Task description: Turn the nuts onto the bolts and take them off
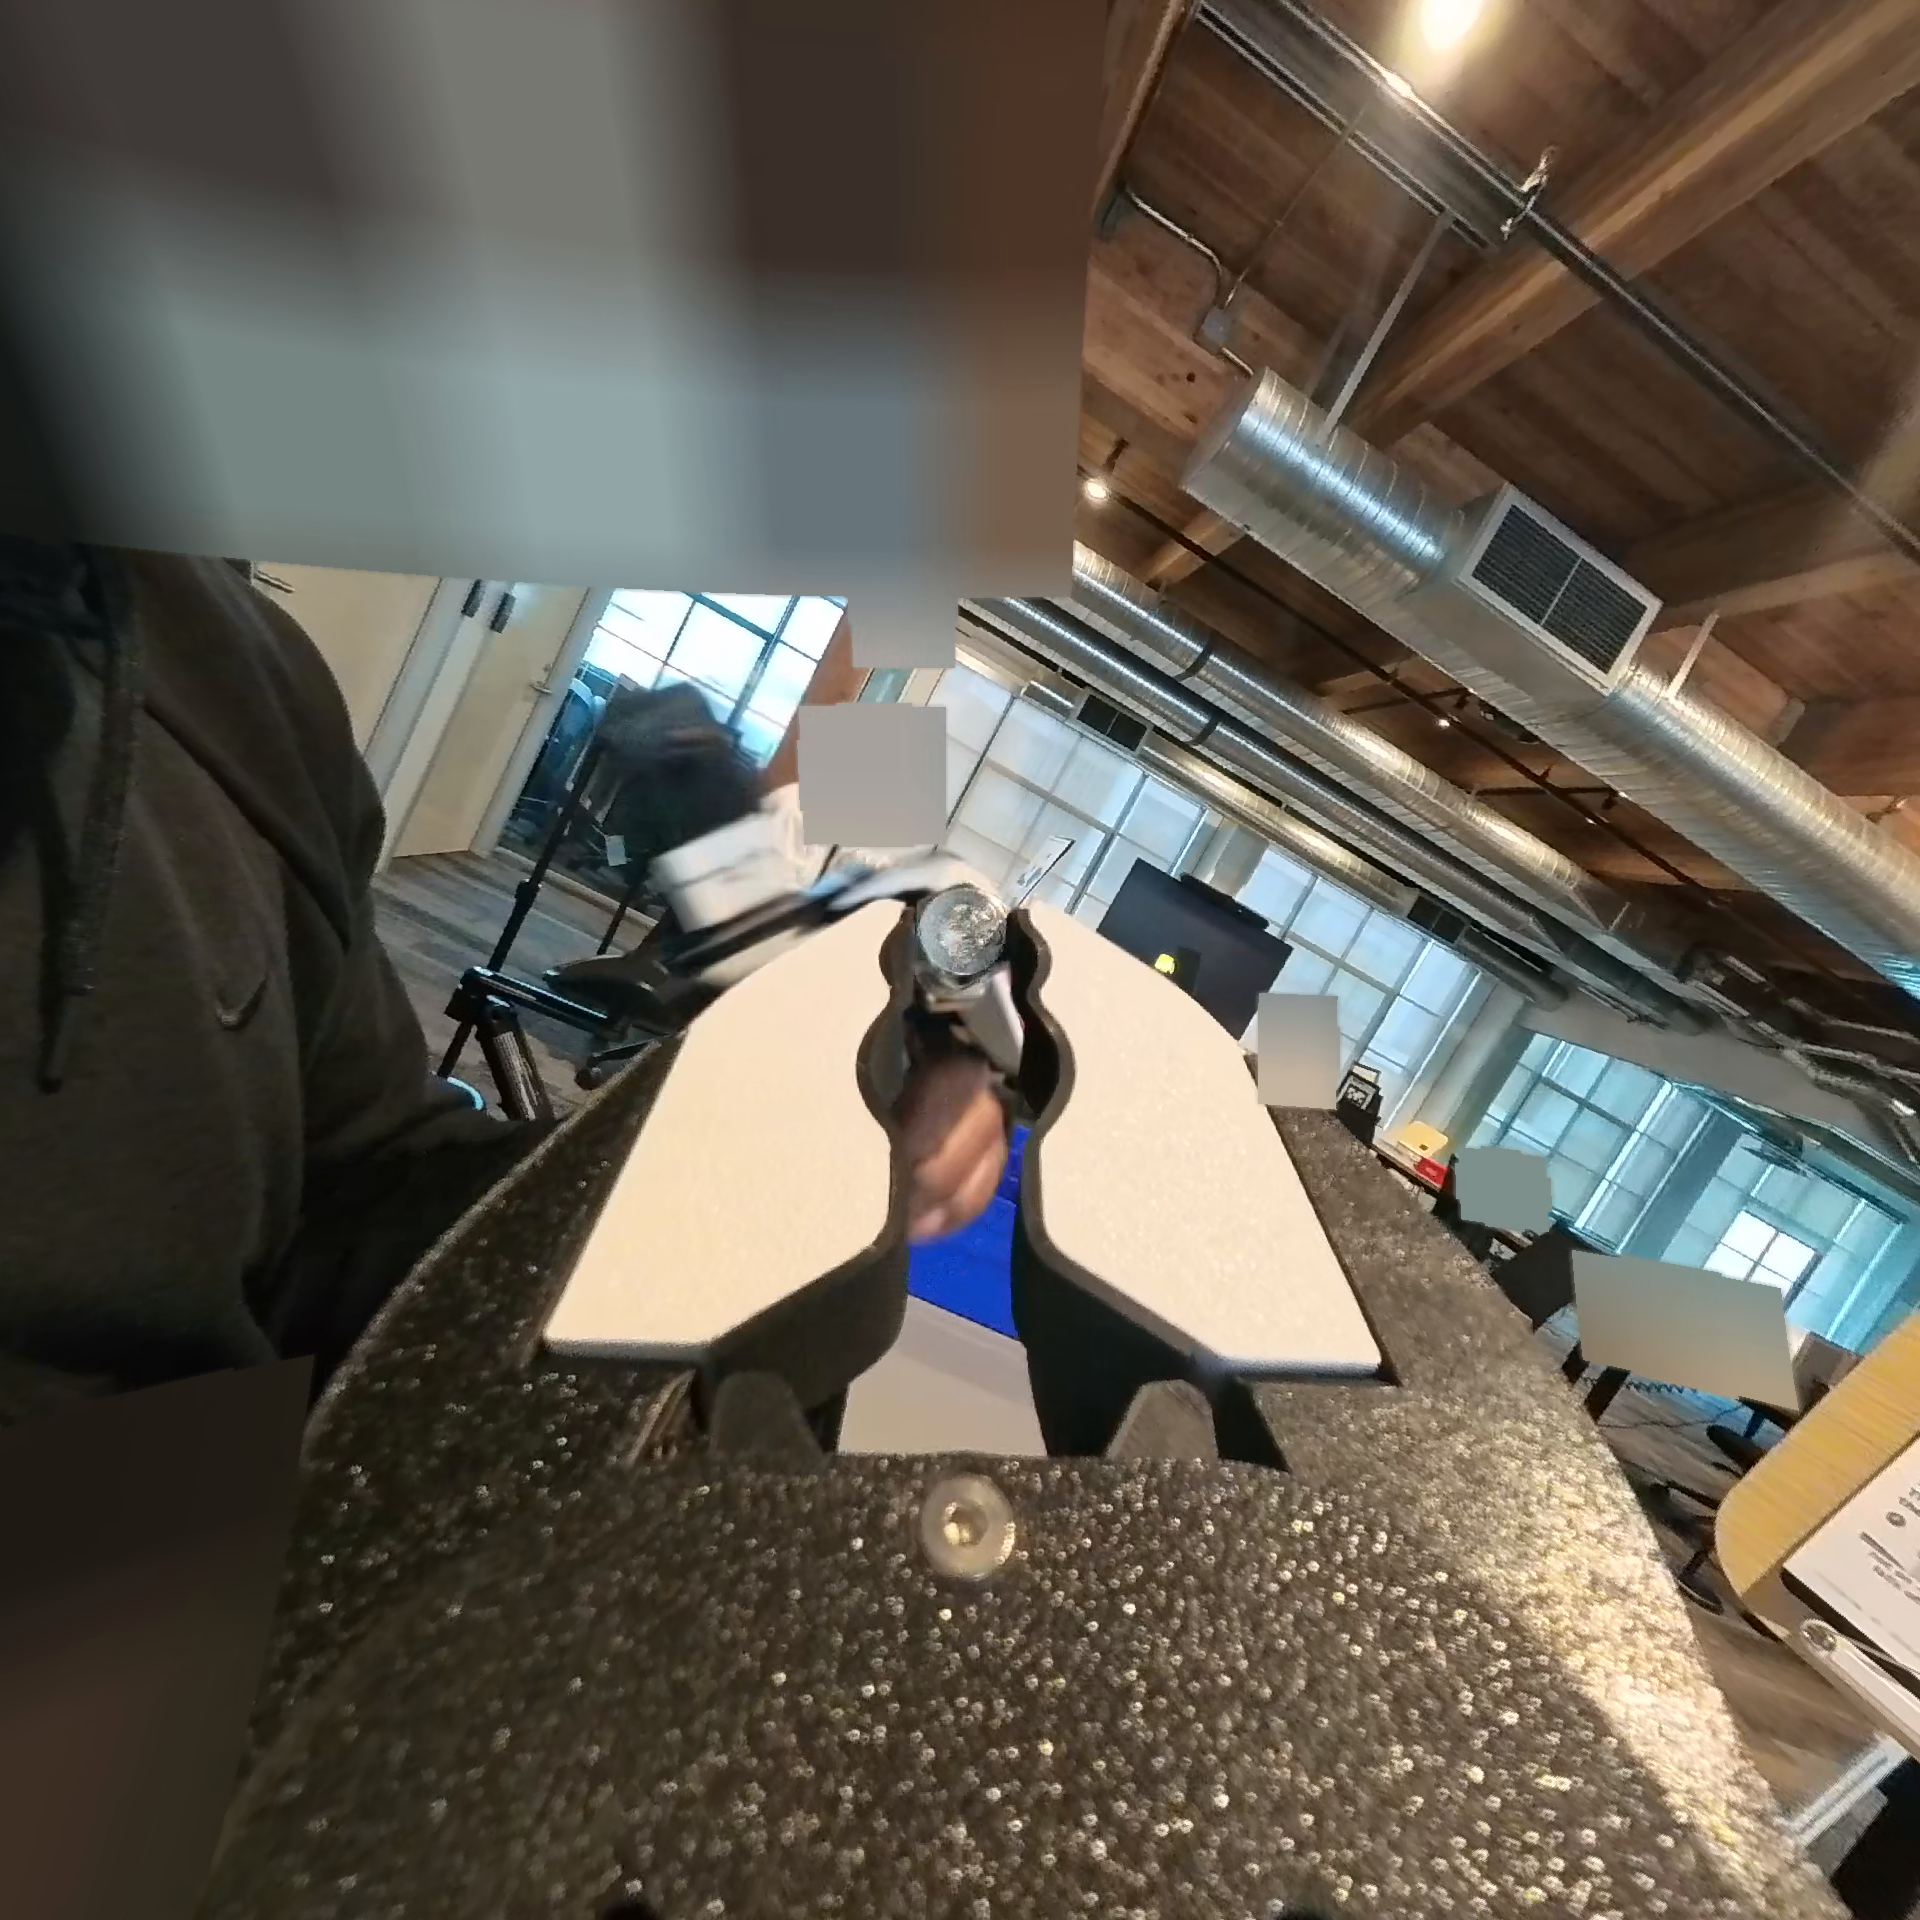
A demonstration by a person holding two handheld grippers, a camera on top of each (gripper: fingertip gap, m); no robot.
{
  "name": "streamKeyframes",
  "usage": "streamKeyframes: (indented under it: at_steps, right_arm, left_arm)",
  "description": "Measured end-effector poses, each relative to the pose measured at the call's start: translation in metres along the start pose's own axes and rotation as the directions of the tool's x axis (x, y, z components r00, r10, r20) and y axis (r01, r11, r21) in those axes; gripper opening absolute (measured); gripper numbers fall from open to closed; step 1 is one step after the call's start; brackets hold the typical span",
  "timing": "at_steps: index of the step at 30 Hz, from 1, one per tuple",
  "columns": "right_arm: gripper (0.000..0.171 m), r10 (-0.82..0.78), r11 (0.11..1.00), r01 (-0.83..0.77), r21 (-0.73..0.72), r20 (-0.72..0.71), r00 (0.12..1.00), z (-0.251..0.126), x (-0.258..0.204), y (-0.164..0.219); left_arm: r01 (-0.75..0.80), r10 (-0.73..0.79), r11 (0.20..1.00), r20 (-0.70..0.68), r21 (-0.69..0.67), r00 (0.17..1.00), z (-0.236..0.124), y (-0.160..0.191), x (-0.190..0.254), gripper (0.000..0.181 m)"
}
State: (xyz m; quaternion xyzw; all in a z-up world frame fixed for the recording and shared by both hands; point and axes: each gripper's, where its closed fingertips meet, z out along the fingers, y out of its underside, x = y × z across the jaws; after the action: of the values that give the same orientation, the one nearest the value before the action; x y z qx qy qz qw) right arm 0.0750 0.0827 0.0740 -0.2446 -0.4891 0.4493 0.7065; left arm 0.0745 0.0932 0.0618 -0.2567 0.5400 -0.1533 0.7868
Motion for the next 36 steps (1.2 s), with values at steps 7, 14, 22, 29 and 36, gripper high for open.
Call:
streamKeyframes:
  at_steps: [7, 14, 22, 29, 36]
  right_arm:
    - [0.017, 0.000, 1.000, 0.001, 0.007, -0.014, 1.000, -0.001, 0.002, -0.002]
    - [0.017, 0.013, 1.000, -0.013, -0.001, -0.014, 1.000, -0.002, 0.004, 0.001]
    - [0.017, 0.050, 0.999, -0.050, 0.006, -0.005, 0.999, -0.002, 0.005, 0.003]
    - [0.017, 0.053, 0.999, -0.053, 0.008, -0.003, 0.999, -0.002, 0.005, 0.003]
    - [0.017, 0.066, 0.998, -0.066, 0.011, 0.000, 0.998, -0.002, 0.006, 0.005]
  left_arm:
    - [-0.357, 0.361, 0.932, 0.132, -0.055, 0.923, 0.004, -0.004, 0.005, 0.031]
    - [0.333, -0.327, 0.942, -0.107, 0.039, 0.939, -0.003, 0.006, -0.009, 0.036]
    - [0.400, -0.389, 0.917, -0.222, 0.002, 0.894, -0.006, 0.012, 0.003, 0.015]
    - [0.388, -0.378, 0.922, -0.215, 0.001, 0.900, -0.004, 0.012, 0.004, 0.016]
    - [0.388, -0.376, 0.921, -0.203, 0.022, 0.904, -0.007, 0.009, 0.000, 0.012]
